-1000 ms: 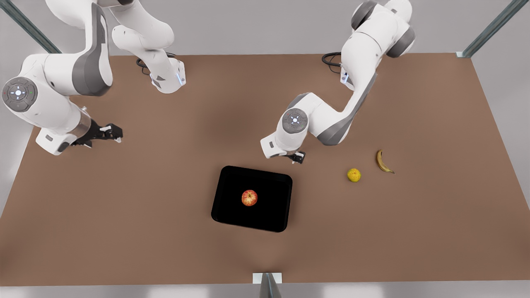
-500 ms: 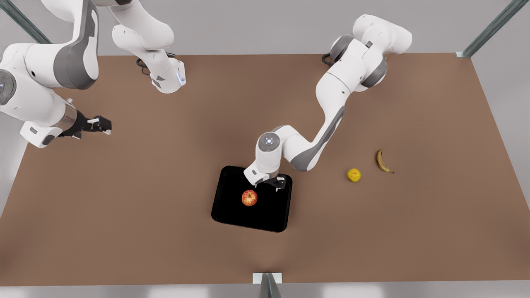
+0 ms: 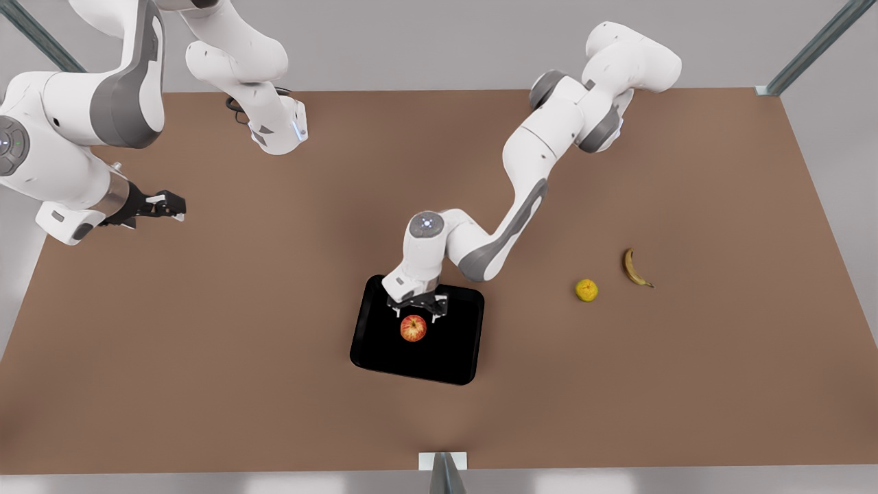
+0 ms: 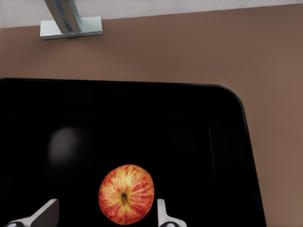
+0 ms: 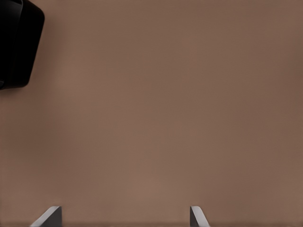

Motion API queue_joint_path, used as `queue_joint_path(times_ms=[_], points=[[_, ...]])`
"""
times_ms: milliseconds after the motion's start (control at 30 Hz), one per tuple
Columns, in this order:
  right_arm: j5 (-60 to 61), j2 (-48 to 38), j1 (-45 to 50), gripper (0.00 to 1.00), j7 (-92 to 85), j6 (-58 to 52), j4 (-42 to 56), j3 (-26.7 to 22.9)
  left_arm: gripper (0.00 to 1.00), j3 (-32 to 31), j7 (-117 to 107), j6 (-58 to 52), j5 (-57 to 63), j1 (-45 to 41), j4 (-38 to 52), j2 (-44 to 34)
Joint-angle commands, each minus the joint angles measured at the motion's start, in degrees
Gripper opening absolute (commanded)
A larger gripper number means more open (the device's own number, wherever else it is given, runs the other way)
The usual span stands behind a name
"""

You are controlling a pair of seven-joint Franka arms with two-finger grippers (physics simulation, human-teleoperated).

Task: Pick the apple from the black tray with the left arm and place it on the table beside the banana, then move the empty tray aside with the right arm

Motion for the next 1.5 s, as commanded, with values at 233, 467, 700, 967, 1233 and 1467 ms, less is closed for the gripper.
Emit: queue_joint_path(times_ms=[233, 467, 700, 967, 1233, 1467], points=[[0.02, -0.06, 0.08, 1.0, -0.32, -0.1, 0.03, 0.07, 1.0, 2.8, -2.42, 7.12, 0.13, -0.85, 2.19, 3.4], [-0.07, -0.06, 0.08, 1.0, -0.32, -0.1, 0.03, 0.07, 1.0, 3.42, -5.14, 7.65, -0.05, -2.78, 2.55, 3.84], [-0.07, -0.06, 0.08, 1.0, -0.32, -0.1, 0.03, 0.07, 1.0, 4.38, -3.83, 6.95, 0.13, -2.87, 2.2, 5.33], [-0.07, -0.06, 0.08, 1.0, -0.32, -0.1, 0.03, 0.07, 1.0, 6.32, -3.83, 7.65, 0.13, -3.4, 2.28, 7.97], [-0.07, -0.06, 0.08, 1.0, -0.32, -0.1, 0.03, 0.16, 1.0, 6.41, -6.99, 13.71, 0.13, -4.01, 2.63, 9.82], [-0.07, -0.06, 0.08, 1.0, -0.32, -0.1, 0.03, 0.16, 1.0, 7.02, -5.76, 11.87, 0.13, -3.92, 3.43, 8.76]])
